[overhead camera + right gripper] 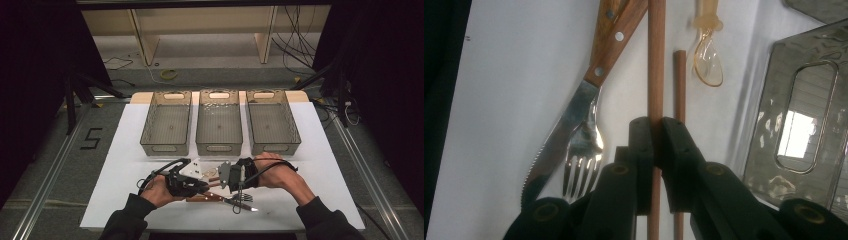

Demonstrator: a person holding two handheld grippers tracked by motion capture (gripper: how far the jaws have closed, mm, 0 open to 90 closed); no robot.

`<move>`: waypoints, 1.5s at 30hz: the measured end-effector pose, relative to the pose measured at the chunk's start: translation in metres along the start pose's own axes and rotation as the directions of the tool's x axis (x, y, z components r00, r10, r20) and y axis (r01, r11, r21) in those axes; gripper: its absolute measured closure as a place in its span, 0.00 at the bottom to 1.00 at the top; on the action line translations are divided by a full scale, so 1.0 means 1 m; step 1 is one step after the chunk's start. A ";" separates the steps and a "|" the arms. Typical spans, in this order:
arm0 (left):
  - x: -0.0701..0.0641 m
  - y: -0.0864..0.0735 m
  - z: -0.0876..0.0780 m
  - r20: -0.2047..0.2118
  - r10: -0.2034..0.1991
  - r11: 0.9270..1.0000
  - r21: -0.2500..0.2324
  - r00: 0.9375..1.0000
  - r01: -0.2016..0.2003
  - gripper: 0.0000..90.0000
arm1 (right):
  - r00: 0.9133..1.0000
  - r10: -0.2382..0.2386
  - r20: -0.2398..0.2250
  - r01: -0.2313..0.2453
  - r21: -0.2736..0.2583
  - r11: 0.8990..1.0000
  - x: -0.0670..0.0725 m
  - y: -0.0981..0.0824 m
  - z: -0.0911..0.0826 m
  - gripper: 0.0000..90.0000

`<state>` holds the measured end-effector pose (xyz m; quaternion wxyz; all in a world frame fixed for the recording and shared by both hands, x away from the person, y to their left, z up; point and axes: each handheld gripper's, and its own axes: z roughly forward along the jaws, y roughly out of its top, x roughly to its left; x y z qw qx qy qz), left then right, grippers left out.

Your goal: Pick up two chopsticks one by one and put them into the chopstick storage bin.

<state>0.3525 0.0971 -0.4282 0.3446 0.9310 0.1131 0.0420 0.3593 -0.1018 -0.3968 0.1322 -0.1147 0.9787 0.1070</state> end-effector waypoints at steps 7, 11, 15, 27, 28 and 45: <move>0.000 -0.002 -0.006 0.003 0.027 0.999 -0.035 1.000 -0.027 0.92 | 0.999 0.038 0.006 -0.038 -0.022 0.999 -0.002 -0.005 -0.007 0.78; 0.001 -0.002 -0.011 -0.009 0.017 0.999 -0.048 1.000 -0.018 0.92 | 0.993 0.114 0.035 -0.110 -0.103 0.989 -0.004 -0.014 -0.021 0.62; 0.006 -0.006 -0.014 -0.036 -0.013 0.999 -0.052 0.999 0.011 0.92 | 0.984 0.176 0.038 -0.167 -0.176 0.970 -0.006 -0.022 -0.033 0.52; 0.020 -0.015 -0.031 -0.104 -0.147 0.981 -0.145 0.984 0.131 0.92 | 0.938 0.346 -0.010 -0.326 -0.363 0.873 -0.007 -0.051 -0.039 0.40; 0.020 -0.015 -0.033 -0.114 -0.161 0.977 -0.161 0.980 0.142 0.92 | 0.924 0.382 -0.025 -0.359 -0.404 0.841 -0.006 -0.057 -0.037 0.39; 0.048 -0.035 -0.070 -0.210 -0.442 0.856 -0.389 0.872 0.340 0.92 | 0.814 0.576 -0.072 -0.516 -0.545 0.661 0.001 -0.083 -0.014 0.34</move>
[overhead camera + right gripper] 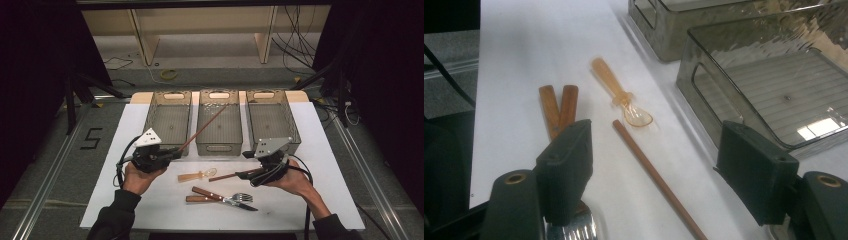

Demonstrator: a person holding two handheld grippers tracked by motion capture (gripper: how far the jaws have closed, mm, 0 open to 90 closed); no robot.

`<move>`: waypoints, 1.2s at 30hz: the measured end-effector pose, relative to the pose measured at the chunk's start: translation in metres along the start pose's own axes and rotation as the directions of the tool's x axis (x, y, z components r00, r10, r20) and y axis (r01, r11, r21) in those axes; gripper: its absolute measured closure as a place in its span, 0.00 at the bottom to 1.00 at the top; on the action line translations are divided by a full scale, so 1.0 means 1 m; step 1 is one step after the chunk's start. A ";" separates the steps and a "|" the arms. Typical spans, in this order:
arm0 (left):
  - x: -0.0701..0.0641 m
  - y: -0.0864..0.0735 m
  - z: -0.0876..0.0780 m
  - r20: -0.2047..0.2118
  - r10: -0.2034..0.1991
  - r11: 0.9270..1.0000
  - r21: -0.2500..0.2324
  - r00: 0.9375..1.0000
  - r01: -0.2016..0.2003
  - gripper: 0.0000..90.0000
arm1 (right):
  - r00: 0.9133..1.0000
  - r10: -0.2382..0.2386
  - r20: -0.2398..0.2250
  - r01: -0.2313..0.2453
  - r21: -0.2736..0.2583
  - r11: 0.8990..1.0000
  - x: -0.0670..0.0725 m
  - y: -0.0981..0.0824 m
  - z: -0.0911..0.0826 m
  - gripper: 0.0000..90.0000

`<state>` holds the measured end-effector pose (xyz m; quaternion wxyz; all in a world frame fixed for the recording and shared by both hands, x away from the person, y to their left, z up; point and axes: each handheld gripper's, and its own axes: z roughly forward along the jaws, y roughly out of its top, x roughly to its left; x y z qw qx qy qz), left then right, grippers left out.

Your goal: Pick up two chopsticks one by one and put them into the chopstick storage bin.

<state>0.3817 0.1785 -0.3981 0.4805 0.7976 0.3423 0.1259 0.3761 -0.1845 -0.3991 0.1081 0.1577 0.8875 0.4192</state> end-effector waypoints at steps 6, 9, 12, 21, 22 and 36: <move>0.016 0.002 -0.007 -0.061 -0.047 0.999 -0.022 0.997 0.045 0.92 | 1.000 0.025 0.007 -0.025 0.010 1.000 0.000 -0.008 0.004 0.33; 0.023 0.003 -0.008 -0.097 -0.068 0.997 -0.029 0.993 0.065 0.92 | 1.000 0.026 0.006 -0.026 0.025 0.999 0.001 -0.011 0.005 0.33; 0.034 0.004 -0.008 -0.127 -0.087 0.996 -0.025 0.988 0.085 0.92 | 1.000 0.026 0.003 -0.027 0.023 0.999 0.001 -0.011 0.004 0.33; 0.069 0.008 -0.005 -0.186 -0.148 0.989 -0.028 0.971 0.146 0.92 | 0.999 0.036 0.014 -0.036 0.018 0.999 0.000 -0.016 0.002 0.33; 0.071 0.008 -0.005 -0.188 -0.155 0.988 -0.033 0.970 0.151 0.92 | 0.999 0.036 0.014 -0.036 0.018 0.999 0.000 -0.016 0.002 0.33; 0.101 0.009 0.000 -0.242 -0.203 0.979 -0.036 0.949 0.201 0.92 | 0.999 0.040 0.017 -0.040 0.012 0.999 0.000 -0.019 0.000 0.32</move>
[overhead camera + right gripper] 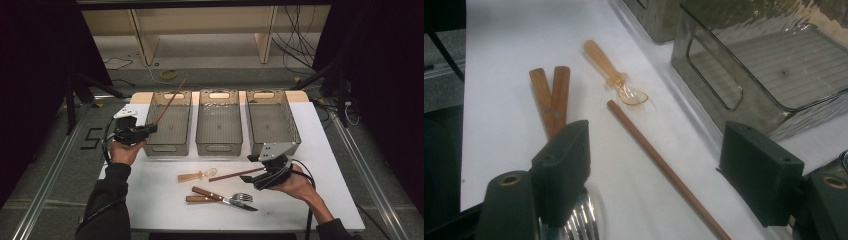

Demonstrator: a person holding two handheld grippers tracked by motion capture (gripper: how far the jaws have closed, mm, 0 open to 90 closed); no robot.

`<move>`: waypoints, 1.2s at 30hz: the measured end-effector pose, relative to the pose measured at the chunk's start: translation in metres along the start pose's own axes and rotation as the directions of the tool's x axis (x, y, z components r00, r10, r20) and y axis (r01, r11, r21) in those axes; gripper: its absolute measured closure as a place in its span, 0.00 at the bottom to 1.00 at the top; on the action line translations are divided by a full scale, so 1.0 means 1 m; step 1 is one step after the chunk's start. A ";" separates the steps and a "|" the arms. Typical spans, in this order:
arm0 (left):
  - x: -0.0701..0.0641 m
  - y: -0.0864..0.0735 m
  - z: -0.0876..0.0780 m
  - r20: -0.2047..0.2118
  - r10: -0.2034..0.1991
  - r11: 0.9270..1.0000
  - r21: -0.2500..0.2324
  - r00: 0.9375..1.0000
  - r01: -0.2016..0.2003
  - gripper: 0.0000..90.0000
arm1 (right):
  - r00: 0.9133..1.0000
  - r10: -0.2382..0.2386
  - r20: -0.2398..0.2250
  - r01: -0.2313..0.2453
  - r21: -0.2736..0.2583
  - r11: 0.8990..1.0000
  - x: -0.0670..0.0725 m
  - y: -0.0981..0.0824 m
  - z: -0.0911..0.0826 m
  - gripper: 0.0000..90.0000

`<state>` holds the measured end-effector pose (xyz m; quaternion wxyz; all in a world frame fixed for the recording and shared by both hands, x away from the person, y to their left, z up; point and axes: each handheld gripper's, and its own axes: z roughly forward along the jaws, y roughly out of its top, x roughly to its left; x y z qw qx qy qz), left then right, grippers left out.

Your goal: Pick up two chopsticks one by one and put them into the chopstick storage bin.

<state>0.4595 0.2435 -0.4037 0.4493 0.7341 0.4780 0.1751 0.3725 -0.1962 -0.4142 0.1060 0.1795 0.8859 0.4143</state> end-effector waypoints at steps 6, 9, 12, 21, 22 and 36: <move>0.007 0.000 0.008 -0.013 -0.012 1.000 0.023 1.000 0.012 0.92 | 1.000 -0.001 0.000 0.001 0.001 1.000 0.000 0.000 -0.001 0.32; 0.008 0.001 0.012 -0.020 -0.008 0.999 0.041 1.000 0.008 0.92 | 1.000 0.002 -0.001 -0.002 0.000 1.000 0.000 0.000 -0.001 0.32; 0.010 0.001 0.016 -0.029 -0.006 0.998 0.057 1.000 0.008 0.92 | 1.000 -0.001 -0.003 0.001 0.001 1.000 0.000 0.000 -0.001 0.32; 0.016 -0.001 0.023 -0.050 -0.013 0.995 0.095 0.999 0.018 0.92 | 1.000 -0.002 -0.002 0.002 -0.004 1.000 0.000 -0.002 -0.004 0.33; 0.017 -0.002 0.024 -0.051 -0.017 0.995 0.096 0.999 0.022 0.92 | 1.000 -0.003 0.001 0.003 -0.001 1.000 0.000 -0.003 -0.005 0.33; 0.014 0.002 0.030 -0.065 -0.027 0.991 0.129 0.998 0.035 0.67 | 1.000 -0.002 -0.003 0.002 -0.009 1.000 0.000 -0.002 -0.005 0.33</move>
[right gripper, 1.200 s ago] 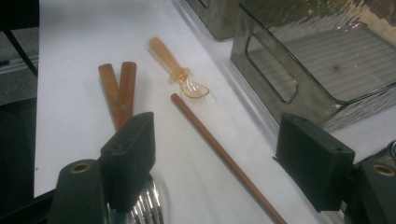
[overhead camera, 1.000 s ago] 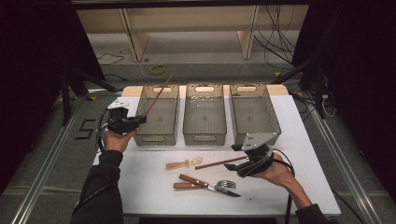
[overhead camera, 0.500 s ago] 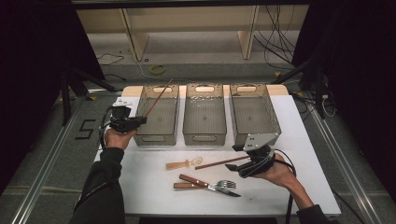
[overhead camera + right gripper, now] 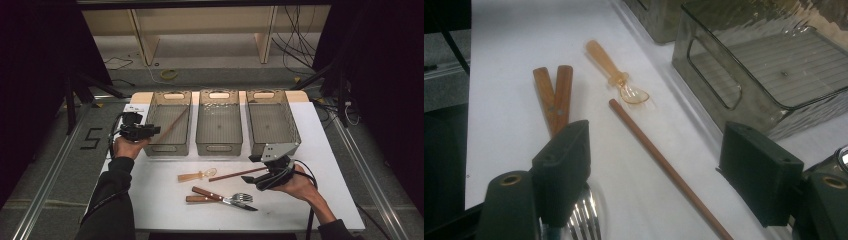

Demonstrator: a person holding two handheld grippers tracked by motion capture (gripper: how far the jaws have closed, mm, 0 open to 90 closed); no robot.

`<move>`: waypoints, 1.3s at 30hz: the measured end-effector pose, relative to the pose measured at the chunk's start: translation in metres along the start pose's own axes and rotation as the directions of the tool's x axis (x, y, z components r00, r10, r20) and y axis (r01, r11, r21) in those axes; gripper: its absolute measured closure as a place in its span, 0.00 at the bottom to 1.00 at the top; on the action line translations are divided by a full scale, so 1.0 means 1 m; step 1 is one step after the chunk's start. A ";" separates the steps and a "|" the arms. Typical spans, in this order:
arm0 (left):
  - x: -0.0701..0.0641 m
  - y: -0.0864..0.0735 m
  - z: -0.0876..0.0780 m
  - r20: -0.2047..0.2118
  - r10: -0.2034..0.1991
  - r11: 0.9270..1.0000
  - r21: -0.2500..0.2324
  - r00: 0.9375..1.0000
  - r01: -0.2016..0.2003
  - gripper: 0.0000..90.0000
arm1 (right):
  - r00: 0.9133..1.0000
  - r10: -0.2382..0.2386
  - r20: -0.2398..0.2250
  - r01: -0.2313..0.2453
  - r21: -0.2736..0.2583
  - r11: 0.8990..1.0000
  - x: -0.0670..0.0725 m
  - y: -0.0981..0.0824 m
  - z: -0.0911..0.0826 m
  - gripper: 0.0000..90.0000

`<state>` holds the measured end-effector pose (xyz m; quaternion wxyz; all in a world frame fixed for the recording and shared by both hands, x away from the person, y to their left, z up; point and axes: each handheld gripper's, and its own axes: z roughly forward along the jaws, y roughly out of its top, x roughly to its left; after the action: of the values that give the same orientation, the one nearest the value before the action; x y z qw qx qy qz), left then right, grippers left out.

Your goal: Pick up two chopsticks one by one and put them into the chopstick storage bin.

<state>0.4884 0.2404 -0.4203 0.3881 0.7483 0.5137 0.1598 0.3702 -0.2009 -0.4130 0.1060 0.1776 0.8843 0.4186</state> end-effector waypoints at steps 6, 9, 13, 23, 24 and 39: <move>-0.003 0.001 -0.005 0.038 -0.027 0.999 -0.022 0.999 0.027 0.48 | 1.000 -0.005 -0.002 0.005 0.001 1.000 0.000 0.000 -0.001 0.33; -0.008 0.000 -0.010 0.079 -0.023 0.999 -0.043 0.997 0.027 0.42 | 1.000 -0.004 0.001 0.004 0.001 1.000 -0.001 0.001 -0.001 0.33; -0.016 -0.004 -0.018 0.131 -0.005 0.996 -0.085 0.991 0.016 0.34 | 1.000 -0.012 0.002 0.012 0.014 1.000 -0.003 0.003 -0.001 0.33; -0.036 -0.021 -0.033 0.233 0.061 0.985 -0.171 0.971 -0.021 0.26 | 0.998 -0.057 -0.006 0.057 0.094 0.994 -0.007 0.011 0.004 0.32; -0.038 -0.023 -0.034 0.236 0.065 0.984 -0.177 0.970 -0.023 0.24 | 0.998 -0.062 -0.008 0.063 0.103 0.993 -0.007 0.012 0.005 0.32; -0.067 -0.038 -0.039 0.278 0.135 0.974 -0.215 0.951 -0.075 0.20 | 0.994 -0.105 -0.021 0.108 0.199 0.974 -0.016 0.022 0.017 0.31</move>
<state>0.4105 0.2031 -0.4130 0.5242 0.7468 0.3913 0.1199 0.3957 -0.1826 -0.4061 0.1053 0.1375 0.9306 0.3224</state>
